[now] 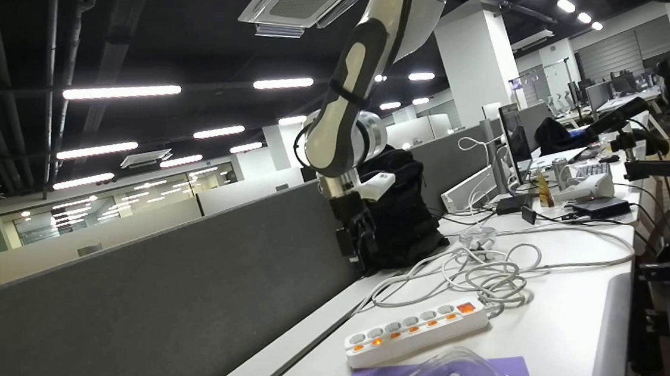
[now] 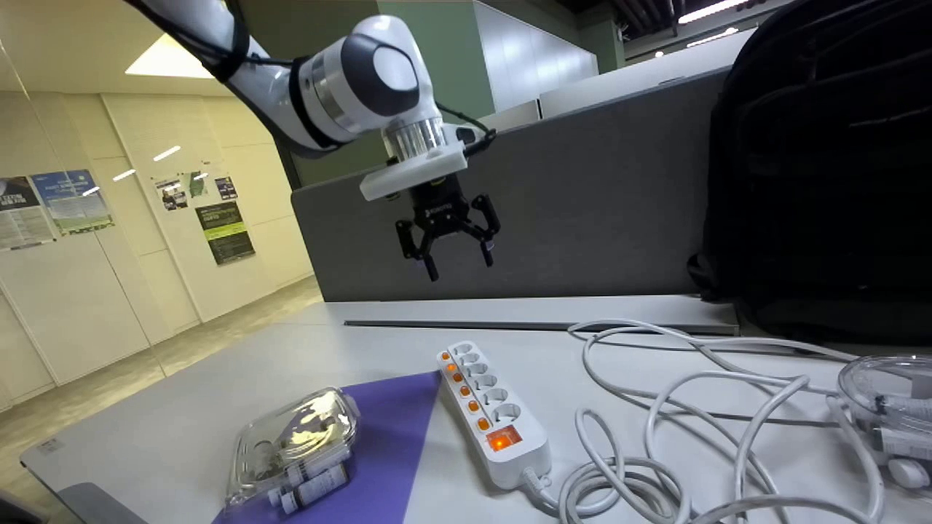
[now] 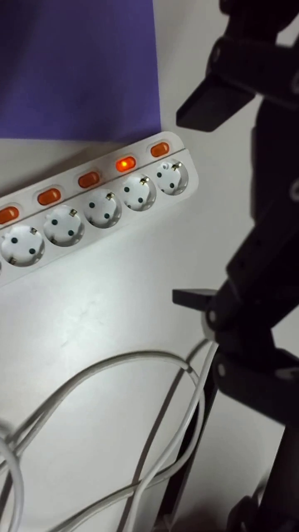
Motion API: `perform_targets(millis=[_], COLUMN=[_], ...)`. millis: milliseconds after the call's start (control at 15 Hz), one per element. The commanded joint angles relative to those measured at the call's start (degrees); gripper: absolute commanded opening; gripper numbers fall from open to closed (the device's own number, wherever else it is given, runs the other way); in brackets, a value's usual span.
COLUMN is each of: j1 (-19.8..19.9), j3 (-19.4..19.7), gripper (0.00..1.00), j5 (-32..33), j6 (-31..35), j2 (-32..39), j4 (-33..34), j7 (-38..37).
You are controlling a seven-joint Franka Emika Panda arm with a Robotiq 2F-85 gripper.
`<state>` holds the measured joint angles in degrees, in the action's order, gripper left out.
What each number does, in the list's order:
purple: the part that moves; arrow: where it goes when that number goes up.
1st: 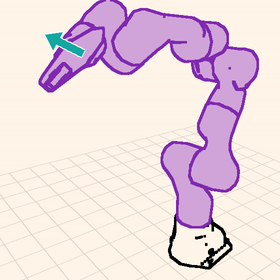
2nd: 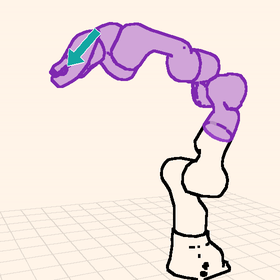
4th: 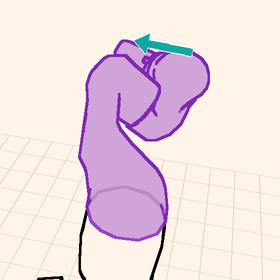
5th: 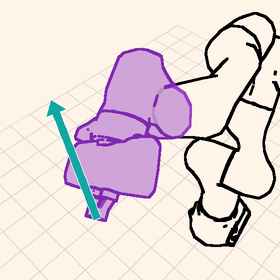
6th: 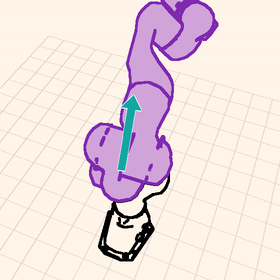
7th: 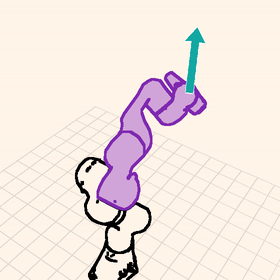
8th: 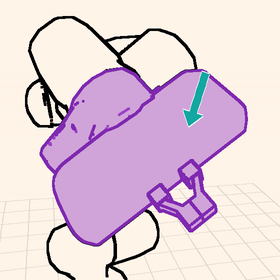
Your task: Press on one of the switches on the adapter
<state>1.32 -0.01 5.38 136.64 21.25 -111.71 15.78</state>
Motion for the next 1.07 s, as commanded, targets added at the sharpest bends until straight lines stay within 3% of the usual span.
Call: perform_targets(millis=[0, 600, 733, 1000], j1=[-0.52, 0.25, 0.4, 0.36], j3=[-1.49, -5.17, -5.48, -5.28], gripper=[0.66, 0.05, 0.0, 0.0], j5=[1.39, 0.88, 0.86, 0.52], j6=[5.3, 12.0, 12.33, 13.41], j2=[5.67, 12.7, 12.82, 11.87], j4=[1.82, 1.92, 1.59, -0.04], j7=[1.22, 6.31, 6.9, 5.71])
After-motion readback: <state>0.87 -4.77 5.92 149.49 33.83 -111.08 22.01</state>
